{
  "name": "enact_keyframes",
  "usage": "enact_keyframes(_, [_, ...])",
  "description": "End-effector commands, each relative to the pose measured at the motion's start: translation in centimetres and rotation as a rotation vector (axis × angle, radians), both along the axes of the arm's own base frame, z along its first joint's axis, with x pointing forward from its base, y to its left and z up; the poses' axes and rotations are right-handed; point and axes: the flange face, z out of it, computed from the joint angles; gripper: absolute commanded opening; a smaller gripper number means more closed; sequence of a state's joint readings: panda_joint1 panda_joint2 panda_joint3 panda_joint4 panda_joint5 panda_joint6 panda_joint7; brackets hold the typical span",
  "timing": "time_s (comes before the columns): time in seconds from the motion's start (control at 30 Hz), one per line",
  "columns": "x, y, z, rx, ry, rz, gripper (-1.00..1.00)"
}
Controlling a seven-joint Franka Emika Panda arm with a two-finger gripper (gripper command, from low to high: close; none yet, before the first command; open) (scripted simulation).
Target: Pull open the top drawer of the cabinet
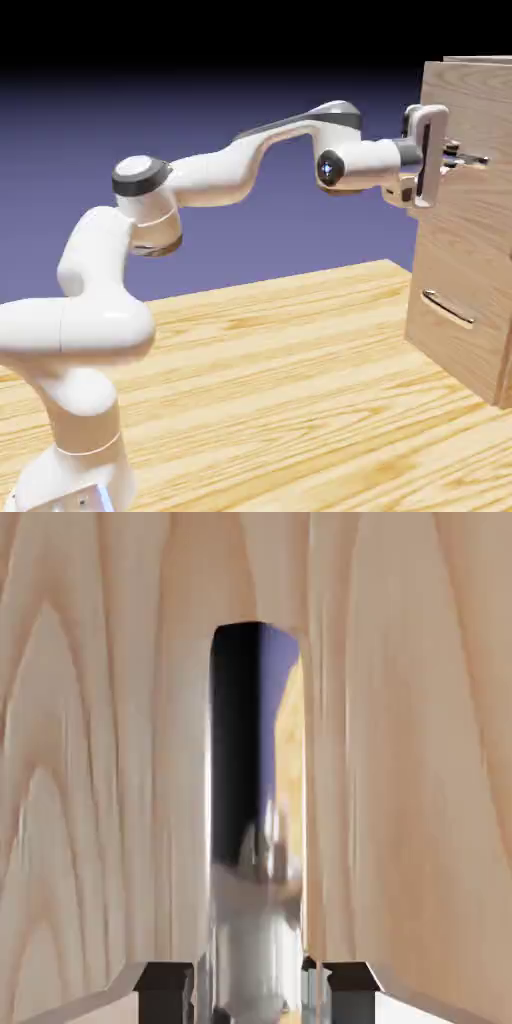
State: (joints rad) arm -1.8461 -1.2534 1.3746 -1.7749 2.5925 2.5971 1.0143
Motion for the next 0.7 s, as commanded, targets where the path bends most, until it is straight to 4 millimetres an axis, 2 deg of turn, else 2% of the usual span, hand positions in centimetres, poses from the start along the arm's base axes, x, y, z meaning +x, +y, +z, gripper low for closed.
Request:
enact_keyframes(0.0, [-0.9,0.0,0.0,0.0,0.001,0.0,-1.0])
enact_keyframes(0.2, [-6.8,0.0,0.0,0.0,0.001,0.0,-1.0])
enact_keyframes(0.5, [-17.0,0.0,0.0,0.0,0.001,0.0,-1.0])
enact_keyframes(0.53, [-17.7,0.0,0.0,0.0,0.001,0.0,-1.0])
enact_keyframes(0.57, [-17.7,0.0,0.0,0.0,0.001,0.0,1.0])
enact_keyframes(0.6, [-17.7,0.0,0.0,0.0,0.001,0.0,1.0])
enact_keyframes(0.67, [-20.1,0.1,0.1,-0.002,0.0,-0.001,1.0])
